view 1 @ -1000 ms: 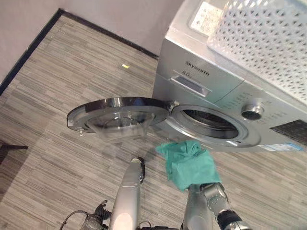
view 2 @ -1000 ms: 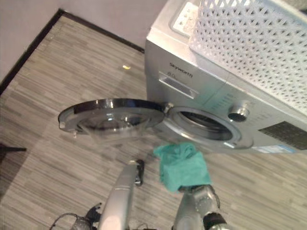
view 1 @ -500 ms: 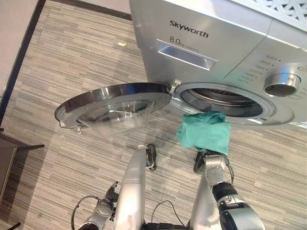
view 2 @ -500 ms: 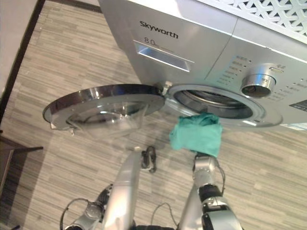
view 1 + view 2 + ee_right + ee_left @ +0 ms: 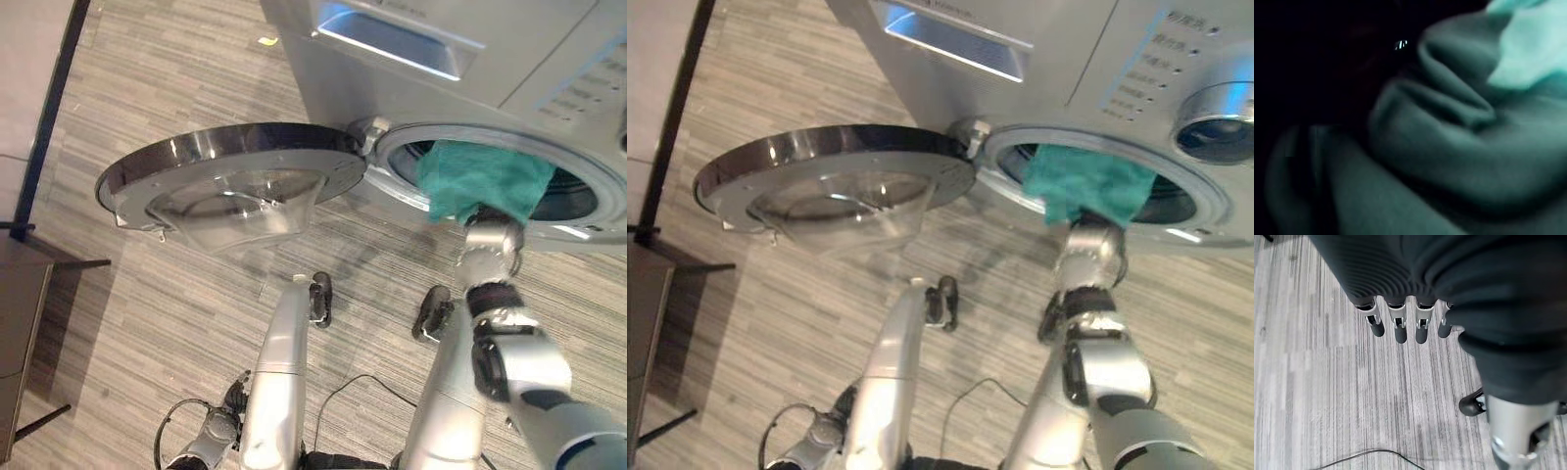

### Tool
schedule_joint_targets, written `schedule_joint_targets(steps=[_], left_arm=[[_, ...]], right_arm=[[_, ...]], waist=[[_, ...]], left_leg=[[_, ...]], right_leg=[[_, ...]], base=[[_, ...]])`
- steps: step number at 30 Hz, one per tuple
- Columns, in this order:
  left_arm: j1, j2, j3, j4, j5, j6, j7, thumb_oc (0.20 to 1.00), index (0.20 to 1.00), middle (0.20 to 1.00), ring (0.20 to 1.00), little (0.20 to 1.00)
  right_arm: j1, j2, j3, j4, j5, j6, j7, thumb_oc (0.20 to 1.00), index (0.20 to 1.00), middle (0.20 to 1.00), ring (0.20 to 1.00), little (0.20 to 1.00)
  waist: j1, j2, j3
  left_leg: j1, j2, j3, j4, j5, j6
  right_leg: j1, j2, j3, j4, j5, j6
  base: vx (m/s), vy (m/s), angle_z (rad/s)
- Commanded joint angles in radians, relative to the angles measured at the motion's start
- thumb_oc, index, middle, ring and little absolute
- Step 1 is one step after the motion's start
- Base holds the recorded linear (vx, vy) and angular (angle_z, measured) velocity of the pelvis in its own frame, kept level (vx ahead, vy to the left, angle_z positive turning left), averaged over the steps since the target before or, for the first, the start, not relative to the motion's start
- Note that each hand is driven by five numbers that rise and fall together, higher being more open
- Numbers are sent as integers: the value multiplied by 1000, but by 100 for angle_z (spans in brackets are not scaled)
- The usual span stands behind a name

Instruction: Grab the laundry basket,head to the washer,open it,put in the laundry and shut it.

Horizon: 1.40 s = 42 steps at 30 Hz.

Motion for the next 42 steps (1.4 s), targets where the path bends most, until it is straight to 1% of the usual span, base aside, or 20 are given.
schedule_joint_targets(steps=[1,2,5,6,8,12,14,15,17,20,22,26,29,33,35,37,39,40,41,42], left_arm=[[41,53,-56,-10,-47,-2,13,1000,1000,1000,1000,1000],[41,52,-56,-12,-47,-1,13,1000,1000,1000,1000,1000],[54,60,-51,-29,-50,-1,18,1000,1000,1000,1000,1000],[55,67,-54,-37,-61,2,15,1000,1000,1000,1000,1000],[54,71,-50,-38,-71,5,18,1000,1000,1000,1000,1000],[46,67,-55,-45,-88,7,19,1000,1000,1000,1000,1000],[33,66,-59,-43,-91,7,15,1000,1000,1000,1000,1000],[32,67,-59,-42,-91,7,14,1000,1000,1000,1000,1000],[22,60,-57,-44,-103,6,6,1000,1000,1000,1000,1000],[16,57,-54,-29,-105,7,4,1000,1000,1000,1000,1000],[-2,52,-36,9,-102,11,-6,1000,1000,1000,1000,1000],[-14,42,-5,48,-119,5,-16,1000,1000,1000,1000,1000],[-25,19,40,113,-123,7,-24,1000,1000,1000,1000,1000],[-20,11,113,188,-75,13,-47,1000,1000,1000,1000,1000],[0,22,141,200,-37,8,-77,1000,1000,1000,1000,1000],[30,44,179,197,-19,-2,-93,1000,1000,1000,1000,1000],[50,56,219,217,20,-3,-101,1000,1000,1000,1000,1000],[57,57,246,232,42,-5,-94,1000,1000,1000,1000,1000],[58,58,246,232,42,-6,-94,1000,1000,1000,1000,1000],[67,57,302,280,77,-7,-90,1000,1000,1000,1000,1000]], right_arm=[[-110,-119,9,-106,-74,-43,-12,200,200,200,200,200],[-112,-119,11,-108,-76,-44,-16,200,200,200,200,200],[-151,-127,17,-216,-109,-91,-46,200,200,200,200,200],[-163,-143,40,-210,-138,-86,-81,1000,1000,1000,1000,1000],[-159,-153,62,-168,-196,-49,-131,1000,1000,1000,1000,1000],[-114,-140,74,23,-190,46,-106,1000,1000,1000,1000,1000],[-101,-129,77,95,-182,81,-79,1000,1000,1000,1000,1000],[-105,-131,78,101,-179,82,-72,1000,1000,1000,1000,1000],[-57,-97,64,222,-156,125,-39,1000,1000,1000,1000,1000],[-22,-74,40,258,-128,132,-20,1000,1000,1000,1000,1000],[27,-56,20,306,-100,150,3,1000,1000,1000,1000,1000],[89,-35,35,315,-144,172,23,1000,1000,1000,1000,1000],[198,30,33,286,-161,178,54,1000,1000,1000,1000,1000],[419,103,89,203,-272,217,113,1000,1000,1000,1000,1000],[549,110,146,126,-389,258,162,1000,1000,1000,1000,1000],[663,87,199,10,-507,270,196,1000,1000,1000,1000,1000],[778,60,192,-162,-582,255,200,1000,1000,1000,1000,1000],[831,49,189,-270,-655,228,177,1000,1000,1000,1000,1000],[835,50,188,-275,-658,230,174,1000,1000,1000,1000,1000],[936,44,145,-333,-687,208,202,1000,1000,1000,1000,1000]], waist=[[50,55,-57],[48,55,-58],[52,65,-55],[55,69,-50],[50,71,-39],[40,70,-25],[35,68,-22],[34,68,-20],[32,66,-22],[31,63,-26],[21,55,-35],[9,42,-44],[-9,16,-51],[-40,-41,-81],[-57,-76,-98],[-73,-106,-111],[-93,-137,-128],[-108,-151,-143],[-107,-152,-141],[-128,-183,-186]], left_leg=[[22,-85,-10,5,-111,20],[17,-87,-10,8,-112,20],[-19,-97,-5,28,-108,15],[-33,-100,-6,35,-107,13],[-45,-100,-5,36,-102,9],[-45,-105,-7,2,-77,0],[-37,-104,-11,-28,-60,-4],[-33,-104,-12,-33,-57,-4],[-7,-97,-19,-81,-41,-3],[22,-89,-25,-117,-27,-5],[83,-79,-28,-196,7,-9],[160,-63,-30,-271,34,-13],[235,-49,-21,-323,53,-22],[372,-25,-15,-410,76,-42],[468,-13,-14,-478,99,-55],[559,1,-7,-548,120,-64],[640,15,-5,-618,145,-77],[682,24,5,-661,160,-84],[687,24,5,-665,162,-85],[775,32,32,-789,224,-92]], right_leg=[[-79,5,-13,12,-15,-44],[-85,3,-11,16,-17,-44],[-124,-3,-4,61,-30,-48],[-142,-8,-1,83,-39,-52],[-151,-3,6,93,-39,-53],[-140,-5,-8,71,-37,-63],[-129,2,-13,49,-35,-67],[-125,3,-15,43,-32,-68],[-98,17,-34,-6,-22,-73],[-64,33,-49,-51,-10,-74],[0,56,-60,-136,22,-73],[71,77,-79,-218,54,-66],[147,97,-94,-284,78,-61],[288,114,-108,-391,114,-55],[396,121,-121,-475,138,-51],[486,128,-130,-545,160,-48],[564,137,-143,-608,173,-40],[598,142,-143,-650,189,-31],[603,143,-144,-653,191,-31],[688,150,-161,-781,255,-21]], base=[[30,-1,27],[58,-1,35],[45,-10,24],[43,-30,8],[32,-47,7],[-7,-77,9],[-18,-41,5],[-21,-36,3],[-32,-37,4],[-41,-25,-5],[-71,-33,0],[-48,-2,-12],[-11,-12,-11],[46,-44,-17],[74,-89,-8],[72,-88,-16],[90,-71,-17],[73,-32,-22],[109,-26,-24],[127,-22,-19]])
